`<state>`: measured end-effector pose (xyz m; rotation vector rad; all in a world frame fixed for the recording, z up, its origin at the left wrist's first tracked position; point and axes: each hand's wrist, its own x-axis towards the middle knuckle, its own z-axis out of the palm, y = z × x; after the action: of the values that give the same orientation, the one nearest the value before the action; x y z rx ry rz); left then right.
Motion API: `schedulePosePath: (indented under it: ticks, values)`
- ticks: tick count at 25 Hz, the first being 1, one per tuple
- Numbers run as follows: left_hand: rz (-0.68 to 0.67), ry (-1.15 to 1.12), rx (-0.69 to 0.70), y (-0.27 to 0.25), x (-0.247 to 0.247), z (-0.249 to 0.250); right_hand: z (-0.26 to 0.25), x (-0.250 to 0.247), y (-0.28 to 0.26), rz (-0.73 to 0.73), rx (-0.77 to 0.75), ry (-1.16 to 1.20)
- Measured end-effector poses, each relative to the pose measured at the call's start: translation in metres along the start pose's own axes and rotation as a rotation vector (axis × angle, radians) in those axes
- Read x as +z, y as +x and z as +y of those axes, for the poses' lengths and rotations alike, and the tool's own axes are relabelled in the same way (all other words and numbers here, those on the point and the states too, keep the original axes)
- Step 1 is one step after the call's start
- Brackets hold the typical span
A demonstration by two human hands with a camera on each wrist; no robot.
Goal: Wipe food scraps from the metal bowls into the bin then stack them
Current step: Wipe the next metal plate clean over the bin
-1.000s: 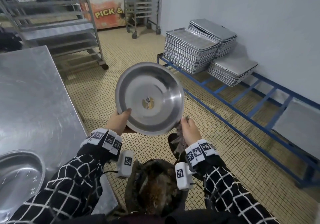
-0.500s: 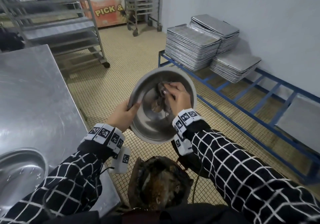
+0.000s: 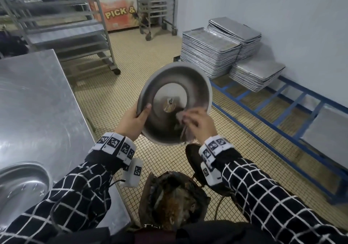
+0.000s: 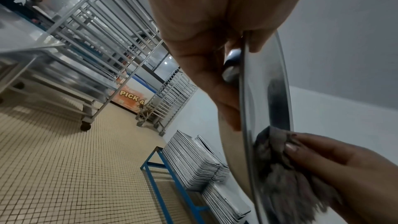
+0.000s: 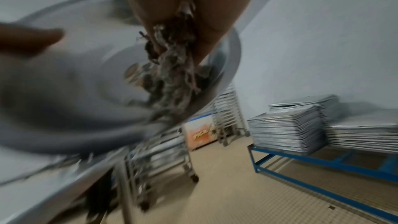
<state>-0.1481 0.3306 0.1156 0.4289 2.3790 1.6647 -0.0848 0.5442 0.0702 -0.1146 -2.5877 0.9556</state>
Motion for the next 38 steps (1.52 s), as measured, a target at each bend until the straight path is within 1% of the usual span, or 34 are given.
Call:
schedulePosePath:
  ticks: [1, 2, 3, 5, 8, 9, 11, 12, 13, 14, 15, 16, 17, 18, 19, 20, 21, 23, 24, 25, 26, 27, 28, 29, 30, 32, 33, 34, 35, 36, 38]
  values:
    - [0.018, -0.006, 0.002, 0.000, 0.002, 0.000, 0.004, -0.009, 0.010, 0.142, 0.054, -0.008]
    - [0.033, -0.019, 0.006, -0.001, 0.005, 0.002, 0.008, -0.014, 0.019, 0.221, 0.075, -0.026]
    - [0.046, -0.026, 0.007, -0.001, 0.008, 0.005, 0.008, -0.016, 0.024, 0.242, 0.057, -0.058]
    - [0.077, -0.042, 0.021, -0.002, 0.013, 0.009, 0.009, -0.005, 0.022, 0.175, -0.023, -0.105]
    - [0.147, -0.109, 0.042, 0.000, 0.020, 0.008, -0.008, 0.022, -0.004, -0.037, -0.081, -0.080]
    - [0.163, -0.123, 0.042, 0.001, 0.022, 0.007, -0.016, 0.029, -0.015, -0.086, -0.122, -0.061]
    - [0.188, -0.120, 0.040, 0.003, 0.024, -0.001, -0.028, 0.031, -0.030, -0.104, -0.194, -0.074]
    - [0.198, -0.113, 0.039, 0.004, 0.024, -0.004, -0.031, 0.029, -0.034, -0.097, -0.192, -0.110]
    - [0.205, -0.113, 0.029, 0.004, 0.025, -0.008, -0.033, 0.026, -0.037, -0.074, -0.156, -0.135]
    - [0.208, -0.115, 0.020, 0.005, 0.026, -0.011, -0.034, 0.024, -0.038, -0.031, -0.066, -0.114]
    - [0.211, -0.114, 0.010, 0.005, 0.028, -0.013, -0.035, 0.021, -0.038, 0.051, 0.057, -0.039]
    - [0.211, -0.106, 0.004, 0.003, 0.030, -0.014, -0.038, 0.020, -0.037, 0.166, 0.179, 0.078]
    - [0.211, -0.102, 0.003, 0.001, 0.033, -0.014, -0.042, 0.021, -0.036, 0.272, 0.261, 0.196]
    - [0.203, -0.123, 0.000, -0.002, 0.036, -0.013, -0.048, 0.024, -0.037, 0.336, 0.267, 0.278]
    - [0.188, -0.163, -0.004, -0.004, 0.039, -0.010, -0.055, 0.030, -0.038, 0.332, 0.202, 0.306]
    - [0.175, -0.199, -0.003, -0.007, 0.040, -0.007, -0.062, 0.037, -0.041, 0.263, 0.090, 0.294]
    - [0.167, -0.219, 0.009, -0.008, 0.040, -0.003, -0.066, 0.046, -0.046, 0.148, -0.025, 0.257]
    - [0.167, -0.244, 0.039, -0.011, 0.035, 0.004, -0.062, 0.056, -0.054, -0.073, -0.185, 0.083]
    - [0.165, -0.255, 0.049, -0.010, 0.030, 0.006, -0.052, 0.055, -0.051, -0.128, -0.220, -0.044]
    - [0.156, -0.267, 0.060, -0.011, 0.024, 0.009, -0.039, 0.051, -0.046, -0.139, -0.230, -0.197]
    - [0.149, -0.269, 0.074, -0.010, 0.020, 0.012, -0.025, 0.045, -0.040, -0.142, -0.204, -0.342]
    - [0.154, -0.269, 0.090, -0.010, 0.018, 0.015, -0.014, 0.037, -0.034, -0.141, -0.147, -0.446]
    - [0.172, -0.263, 0.100, -0.010, 0.017, 0.015, -0.008, 0.032, -0.030, -0.136, -0.097, -0.486]
    - [0.192, -0.257, 0.107, -0.011, 0.018, 0.018, -0.010, 0.033, -0.027, -0.125, -0.084, -0.458]
    - [0.215, -0.245, 0.108, -0.011, 0.019, 0.019, -0.019, 0.037, -0.028, -0.111, -0.112, -0.373]
    - [0.248, -0.234, 0.107, -0.013, 0.023, 0.024, -0.048, 0.051, -0.037, -0.087, -0.198, -0.125]
    - [0.253, -0.249, 0.109, -0.015, 0.022, 0.026, -0.058, 0.057, -0.042, -0.063, -0.221, -0.051]
    - [0.253, -0.263, 0.108, -0.015, 0.020, 0.026, -0.059, 0.058, -0.044, -0.049, -0.232, -0.071]
    - [0.248, -0.266, 0.100, -0.014, 0.018, 0.025, -0.052, 0.054, -0.044, -0.052, -0.215, -0.168]
    - [0.243, -0.256, 0.091, -0.013, 0.014, 0.024, -0.040, 0.047, -0.038, -0.068, -0.165, -0.298]
    - [0.212, -0.220, 0.073, -0.013, 0.009, 0.019, -0.008, 0.029, -0.020, -0.124, 0.026, -0.475]
